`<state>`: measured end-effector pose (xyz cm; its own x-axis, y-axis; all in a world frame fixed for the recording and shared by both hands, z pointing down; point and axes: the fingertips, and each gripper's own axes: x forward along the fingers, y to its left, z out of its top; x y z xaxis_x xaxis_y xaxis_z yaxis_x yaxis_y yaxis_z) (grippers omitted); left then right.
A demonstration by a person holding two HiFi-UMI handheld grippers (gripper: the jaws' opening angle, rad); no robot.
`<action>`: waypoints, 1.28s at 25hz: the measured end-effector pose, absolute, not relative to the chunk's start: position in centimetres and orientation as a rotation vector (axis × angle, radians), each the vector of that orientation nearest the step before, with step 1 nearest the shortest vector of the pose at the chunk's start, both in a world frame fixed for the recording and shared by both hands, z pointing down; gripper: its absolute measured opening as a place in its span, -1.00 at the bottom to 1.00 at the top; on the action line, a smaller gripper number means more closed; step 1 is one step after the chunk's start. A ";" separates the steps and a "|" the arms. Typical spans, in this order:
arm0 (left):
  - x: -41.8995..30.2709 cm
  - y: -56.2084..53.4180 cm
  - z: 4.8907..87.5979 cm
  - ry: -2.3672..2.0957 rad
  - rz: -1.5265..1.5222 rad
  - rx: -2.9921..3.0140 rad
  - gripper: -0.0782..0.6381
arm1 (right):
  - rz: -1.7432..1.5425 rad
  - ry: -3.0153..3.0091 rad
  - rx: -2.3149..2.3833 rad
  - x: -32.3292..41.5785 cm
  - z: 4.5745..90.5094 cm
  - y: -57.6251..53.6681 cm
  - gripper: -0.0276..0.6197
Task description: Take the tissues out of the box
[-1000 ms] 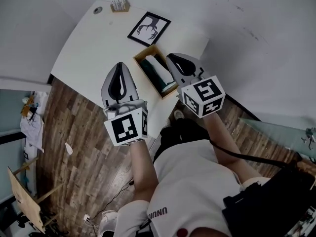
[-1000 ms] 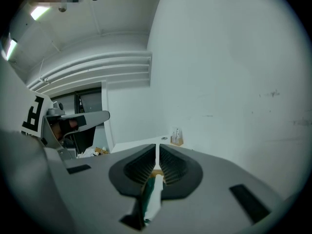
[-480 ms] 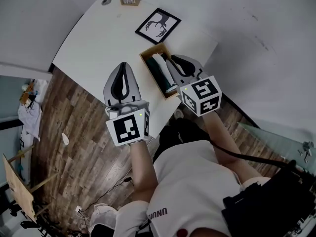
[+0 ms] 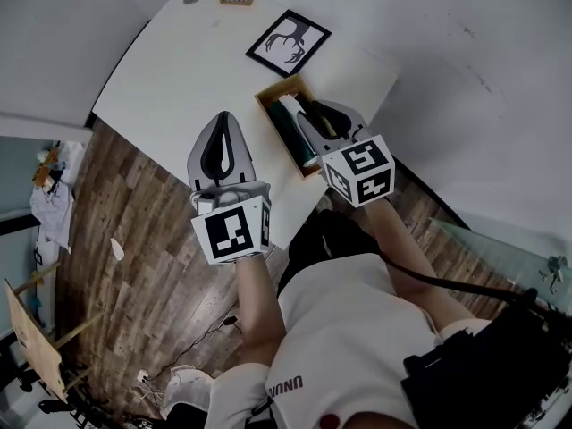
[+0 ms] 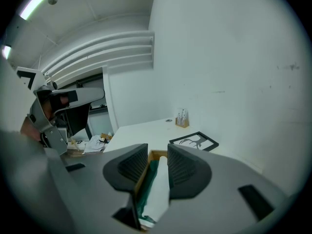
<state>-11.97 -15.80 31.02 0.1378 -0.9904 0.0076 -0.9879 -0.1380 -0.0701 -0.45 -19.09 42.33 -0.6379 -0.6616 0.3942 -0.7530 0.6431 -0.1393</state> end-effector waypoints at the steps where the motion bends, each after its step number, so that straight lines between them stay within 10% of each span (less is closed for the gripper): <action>1: -12.0 -15.8 31.1 2.032 -0.082 -2.335 -0.75 | 0.423 -2.549 1.134 -0.4 42.6 -19.1 -0.52; 32: -14.0 -16.0 32.9 2.086 -0.108 -2.344 -0.75 | 0.532 -2.385 1.104 -1.3 47.9 -18.9 -0.25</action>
<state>-13.96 -16.00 32.90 0.1150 -0.9921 0.0503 -0.9920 -0.1173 -0.0469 -1.28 -18.95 47.90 -0.5745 -0.6064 0.5497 -0.7826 0.6038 -0.1519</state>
